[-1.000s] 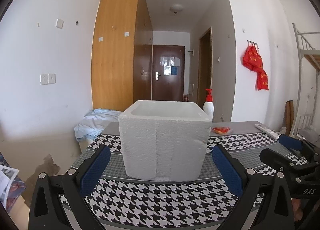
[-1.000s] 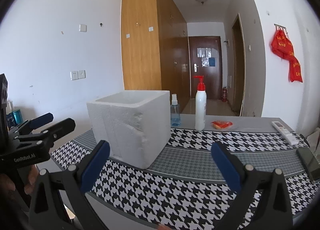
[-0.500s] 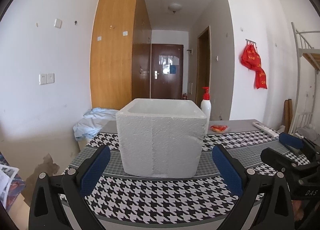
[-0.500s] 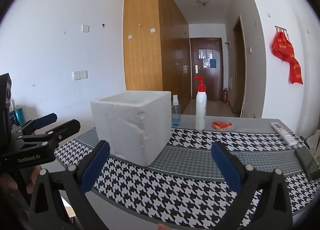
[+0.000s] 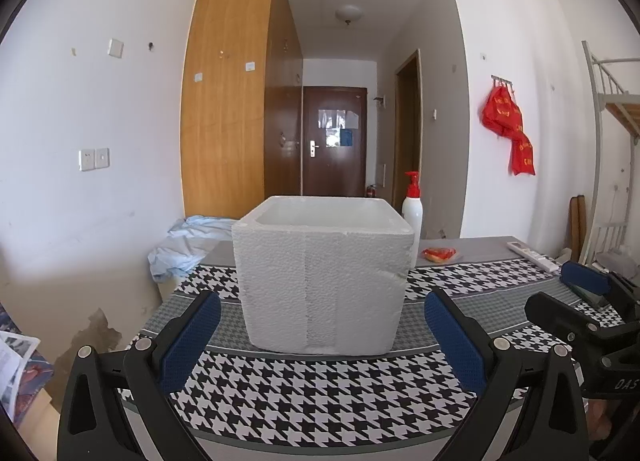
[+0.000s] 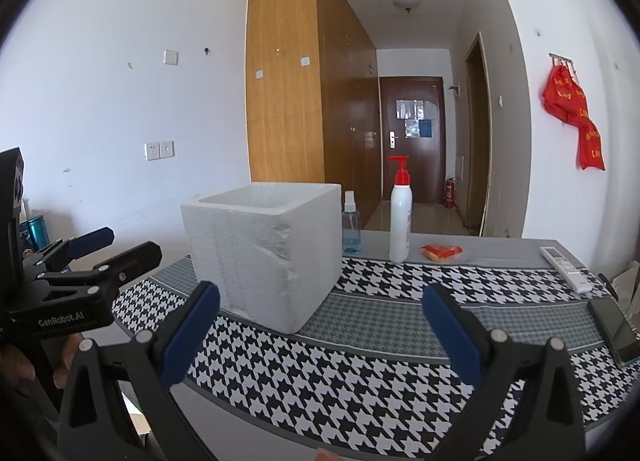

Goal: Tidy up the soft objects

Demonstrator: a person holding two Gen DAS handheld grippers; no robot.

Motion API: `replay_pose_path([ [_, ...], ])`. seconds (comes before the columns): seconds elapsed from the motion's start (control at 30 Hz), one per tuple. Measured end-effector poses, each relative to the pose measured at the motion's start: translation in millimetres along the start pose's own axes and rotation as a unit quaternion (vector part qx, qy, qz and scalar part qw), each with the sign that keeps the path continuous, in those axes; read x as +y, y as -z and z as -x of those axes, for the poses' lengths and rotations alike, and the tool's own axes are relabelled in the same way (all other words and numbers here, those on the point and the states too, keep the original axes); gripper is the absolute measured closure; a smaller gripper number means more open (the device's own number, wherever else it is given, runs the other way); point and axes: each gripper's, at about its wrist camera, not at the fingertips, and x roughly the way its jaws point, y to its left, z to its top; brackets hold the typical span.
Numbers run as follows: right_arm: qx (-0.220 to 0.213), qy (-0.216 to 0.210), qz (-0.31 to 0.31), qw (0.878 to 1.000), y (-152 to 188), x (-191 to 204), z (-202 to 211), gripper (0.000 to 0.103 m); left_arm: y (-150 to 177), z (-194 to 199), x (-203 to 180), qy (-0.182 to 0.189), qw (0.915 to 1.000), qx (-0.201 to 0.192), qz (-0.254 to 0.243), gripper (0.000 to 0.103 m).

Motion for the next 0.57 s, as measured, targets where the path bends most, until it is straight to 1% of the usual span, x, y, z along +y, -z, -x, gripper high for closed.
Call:
replay_pose_path([
  [0.57,-0.003,0.009,-0.005,1.0,-0.5,-3.6,3.7,0.001,-3.2,-2.7,-0.3,0.005,1.0,0.004,0.0,0.001],
])
